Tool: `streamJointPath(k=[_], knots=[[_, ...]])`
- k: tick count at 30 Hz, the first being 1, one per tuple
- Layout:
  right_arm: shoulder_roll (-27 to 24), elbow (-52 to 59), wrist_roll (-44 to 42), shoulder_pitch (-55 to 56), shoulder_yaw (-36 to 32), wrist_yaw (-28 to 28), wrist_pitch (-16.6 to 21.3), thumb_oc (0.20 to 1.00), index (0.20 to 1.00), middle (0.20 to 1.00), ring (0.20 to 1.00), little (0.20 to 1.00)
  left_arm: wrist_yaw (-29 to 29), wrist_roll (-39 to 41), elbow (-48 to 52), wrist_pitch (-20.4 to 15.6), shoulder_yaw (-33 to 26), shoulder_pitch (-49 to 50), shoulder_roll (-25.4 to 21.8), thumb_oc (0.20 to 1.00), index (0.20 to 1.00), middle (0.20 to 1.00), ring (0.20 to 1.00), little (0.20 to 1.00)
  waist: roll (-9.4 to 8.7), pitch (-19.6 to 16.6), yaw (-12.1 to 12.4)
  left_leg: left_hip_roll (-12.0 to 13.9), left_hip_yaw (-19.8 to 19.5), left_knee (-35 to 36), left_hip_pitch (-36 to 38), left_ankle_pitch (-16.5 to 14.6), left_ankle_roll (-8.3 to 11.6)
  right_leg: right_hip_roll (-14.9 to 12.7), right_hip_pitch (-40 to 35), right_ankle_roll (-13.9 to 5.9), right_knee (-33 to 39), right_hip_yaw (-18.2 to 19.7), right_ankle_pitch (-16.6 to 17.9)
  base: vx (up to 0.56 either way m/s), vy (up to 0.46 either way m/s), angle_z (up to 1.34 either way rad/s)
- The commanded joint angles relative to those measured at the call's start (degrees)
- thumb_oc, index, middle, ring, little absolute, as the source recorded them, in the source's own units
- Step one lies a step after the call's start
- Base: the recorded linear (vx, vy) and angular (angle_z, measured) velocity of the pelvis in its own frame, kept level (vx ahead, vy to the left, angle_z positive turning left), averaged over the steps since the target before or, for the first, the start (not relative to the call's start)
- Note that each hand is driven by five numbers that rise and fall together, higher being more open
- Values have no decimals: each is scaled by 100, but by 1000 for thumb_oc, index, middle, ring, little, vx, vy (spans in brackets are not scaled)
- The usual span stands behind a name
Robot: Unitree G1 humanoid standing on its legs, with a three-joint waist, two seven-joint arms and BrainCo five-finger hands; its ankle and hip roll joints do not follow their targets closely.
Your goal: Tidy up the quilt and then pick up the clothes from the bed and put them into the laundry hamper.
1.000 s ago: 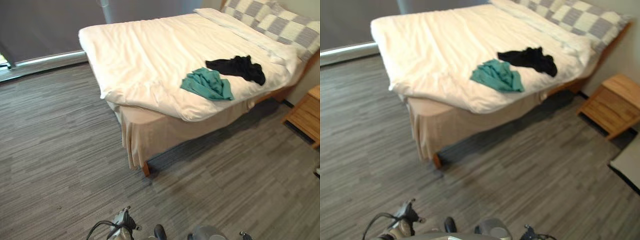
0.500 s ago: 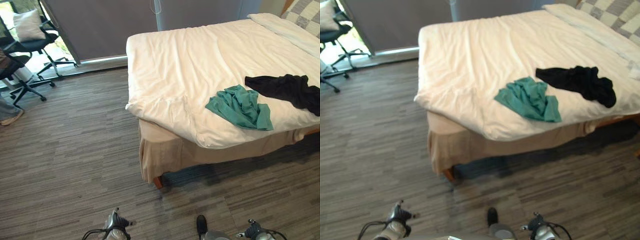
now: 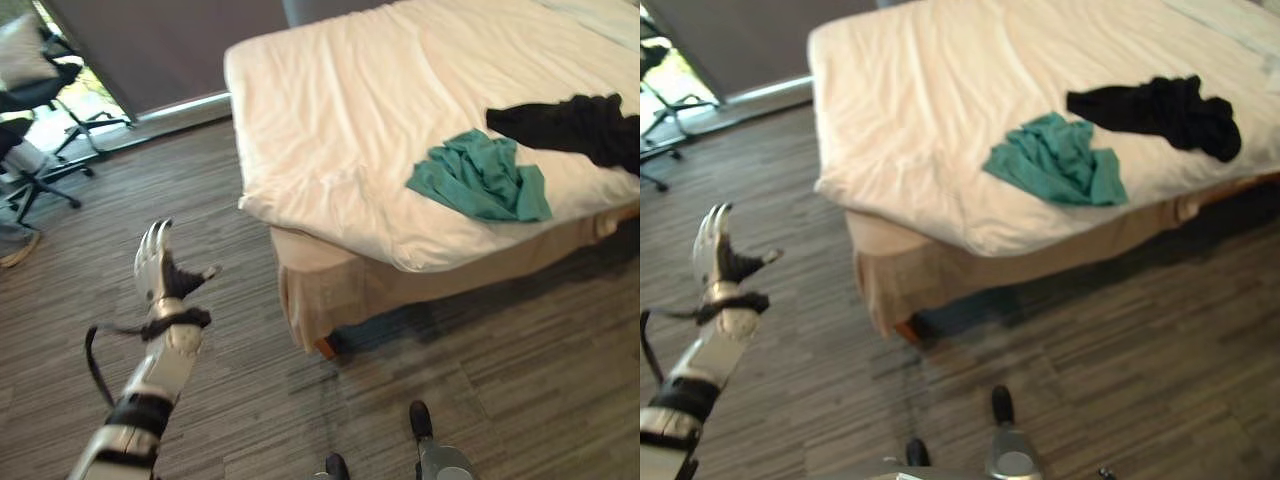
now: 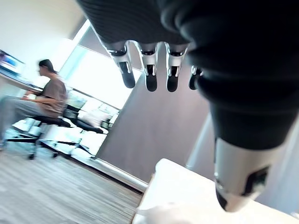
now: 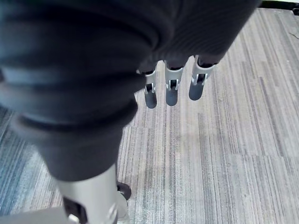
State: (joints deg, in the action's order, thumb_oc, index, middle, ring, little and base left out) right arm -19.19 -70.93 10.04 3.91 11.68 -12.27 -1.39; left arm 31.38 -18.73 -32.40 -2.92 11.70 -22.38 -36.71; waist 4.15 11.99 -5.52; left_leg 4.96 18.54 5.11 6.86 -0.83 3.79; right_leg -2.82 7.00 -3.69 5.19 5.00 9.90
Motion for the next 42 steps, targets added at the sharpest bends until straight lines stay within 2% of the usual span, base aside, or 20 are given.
streamJointPath(k=[1, 4, 5, 8, 13, 15, 16, 17, 18, 27, 28, 29, 30, 33, 34, 35, 37, 38, 39, 42], knots=[[-149, -278, -226, -428, 235, -69, 35, 1000, 1000, 1000, 1000, 1000, -28, -815, -930, 197, 1063, -2143, -554, 1000, 1000, 1000, 1000, 1000, -265, 255, -483, 203, 123, -11, 133, -189, 323, -240, -31, -666, -473, 307, -1068, -62, 16, -43], [-174, -269, -246, -501, 270, -83, 59, 1000, 1000, 1000, 1000, 1000, -45, -873, -1233, 210, 1351, -2577, -562, 1000, 1000, 1000, 1000, 1000, -281, 298, -506, 209, 174, -11, 19, -156, 331, -213, 144, -677, -511, 355, -1023, -92, 8, -49], [-288, -242, -368, -662, 414, -129, 133, 1000, 1000, 1000, 1000, 1000, -221, -1203, -2420, 465, 2250, -3829, -475, 1000, 1000, 1000, 1000, 1000, -321, 496, -696, 231, 282, -11, -260, -100, 328, -132, 584, -723, -667, 440, -970, -105, 6, -56], [-343, -325, -429, -773, 486, -161, 163, 1000, 1000, 1000, 1000, 1000, -450, -1531, -3316, 632, 2829, -4616, -366, 1000, 1000, 1000, 1000, 1000, -329, 668, -773, 257, 333, -11, -476, -43, 337, -75, 881, -751, -760, 443, -931, -55, -1, -30], [-335, -405, -495, -852, 586, -159, 152, 1000, 1000, 1000, 1000, 1000, -863, -1694, -4112, 811, 2937, -4791, -183, 1000, 1000, 1000, 1000, 1000, -364, 876, -797, 283, 402, -129, -686, -25, 338, -22, 1101, -747, -818, 449, -937, -15, -27, -17], [-315, -508, -631, -850, 482, -177, 118, 1000, 1000, 1000, 1000, 1000, -1055, -1763, -4428, 902, 2776, -4454, -88, 818, 818, 818, 818, 818, -395, 938, -789, 311, 428, -218, -653, -80, 336, -5, 1068, -731, -852, 443, -983, 7, -6, -5], [-293, -541, -665, -843, 459, -185, 119, 1000, 1000, 1000, 1000, 1000, -1094, -1700, -4550, 932, 2623, -4261, -27, 592, 592, 592, 592, 592, -407, 938, -771, 318, 441, -241, -614, -100, 341, -6, 1039, -717, -871, 419, -1003, 8, -6, -7], [-295, -541, -666, -842, 460, -185, 120, 1000, 1000, 1000, 1000, 1000, -1094, -1701, -4550, 932, 2621, -4259, -26, 536, 536, 536, 536, 536, -405, 938, -772, 319, 440, -241, -612, -101, 341, -6, 1037, -717, -870, 418, -1003, 16, -10, -6], [-307, -558, -690, -783, 414, -176, 97, 1000, 1000, 1000, 1000, 1000, -1117, -1531, -4729, 984, 2266, -3789, 100, 200, 200, 200, 200, 200, -408, 925, -744, 326, 450, -245, -504, -131, 348, -27, 946, -695, -905, 381, -1035, 0, 0, 0], [-486, -431, -197, -595, 263, -67, -61, 1000, 1000, 1000, 1000, 1000, -1273, -1144, -4735, 899, 929, -1338, -283, 200, 200, 200, 200, 200, -235, 485, -407, 211, 458, -11, 204, -258, 335, -217, 232, -671, -798, 139, -1112, 56, 45, 3], [-501, -364, -146, -617, 210, -46, -96, 1000, 1000, 1000, 1000, 1000, -1304, -982, -4641, 812, 596, -708, -187, 671, 671, 671, 671, 671, -212, 370, -303, 194, 422, -11, 266, -271, 338, -275, 89, -673, -750, 62, -1099, 0, 0, 0], [-501, -364, -146, -618, 215, -46, -97, 1000, 1000, 1000, 1000, 1000, -1305, -984, -4636, 813, 589, -701, -190, 671, 671, 671, 671, 671, -213, 357, -300, 196, 430, -11, 250, -259, 342, -270, 105, -667, -742, 70, -1082, 16, 19, 7], [-525, -162, -159, -671, 125, -92, -84, 1000, 1000, 1000, 1000, 1000, -1288, -750, -4593, 739, 261, -102, -43, 1000, 1000, 1000, 1000, 1000, -235, 258, -227, 190, 348, -11, 299, -274, 343, -344, -56, -671, -692, -24, -1092, -1, -6, 16], [-576, 422, -157, -712, 37, -151, -34, 1000, 1000, 1000, 1000, 1000, -1263, -530, -4575, 689, -126, 538, 154, 1000, 1000, 1000, 1000, 1000, -307, 156, -182, 186, 306, -11, 328, -276, 348, -397, -155, -658, -641, -65, -1064, -22, 7, 25], [-661, 971, -164, -712, -83, -199, -15, 1000, 1000, 1000, 1000, 1000, -1244, -371, -4549, 676, -344, 842, 282, 1000, 1000, 1000, 1000, 1000, -332, 126, -171, 181, 275, -11, 351, -288, 340, -421, -200, -662, -640, -80, -1080, -23, 54, 28], [-882, 2244, -211, -653, -267, -232, 47, 1000, 1000, 1000, 1000, 1000, -1189, -66, -4462, 645, -765, 1406, 580, 1000, 1000, 1000, 1000, 1000, -398, 49, -121, 153, 215, -11, 364, -303, 320, -475, -275, -662, -626, -131, -1082, -22, 50, 23], [-1053, 2794, -132, -618, -282, -153, 132, 1000, 1000, 1000, 1000, 1000, -1182, 50, -4424, 607, -924, 1619, 699, 1000, 1000, 1000, 1000, 1000, -443, 12, -54, 139, 170, -11, 362, -314, 303, -508, -313, -668, -618, -176, -1091, -16, 26, 26], [-1211, 3159, -119, -635, -313, -51, 157, 548, 548, 548, 548, 548, -1196, 49, -4434, 602, -1000, 1792, 790, 1000, 1000, 1000, 1000, 1000, -485, -25, 2, 128, 141, -11, 353, -315, 296, -541, -336, -671, -594, -220, -1070, -26, 23, 28], [-1472, 3926, -362, -871, -344, 26, 331, 200, 200, 200, 200, 200, -1242, 100, -4454, 603, -951, 2037, 1068, 1000, 1000, 1000, 1000, 1000, -570, -63, 144, 106, 55, -11, 379, -350, 257, -589, -403, -677, -592, -293, -1097, -33, 11, 27], [-1605, 4602, -490, -1254, -312, 36, 423, 200, 200, 200, 200, 200, -1277, -55, -4455, 638, -724, 2129, 1390, 1000, 1000, 1000, 1000, 1000, -634, -64, 287, 99, -37, -11, 354, -355, 226, -629, -434, -665, -593, -373, -1105, -44, -10, 45]])
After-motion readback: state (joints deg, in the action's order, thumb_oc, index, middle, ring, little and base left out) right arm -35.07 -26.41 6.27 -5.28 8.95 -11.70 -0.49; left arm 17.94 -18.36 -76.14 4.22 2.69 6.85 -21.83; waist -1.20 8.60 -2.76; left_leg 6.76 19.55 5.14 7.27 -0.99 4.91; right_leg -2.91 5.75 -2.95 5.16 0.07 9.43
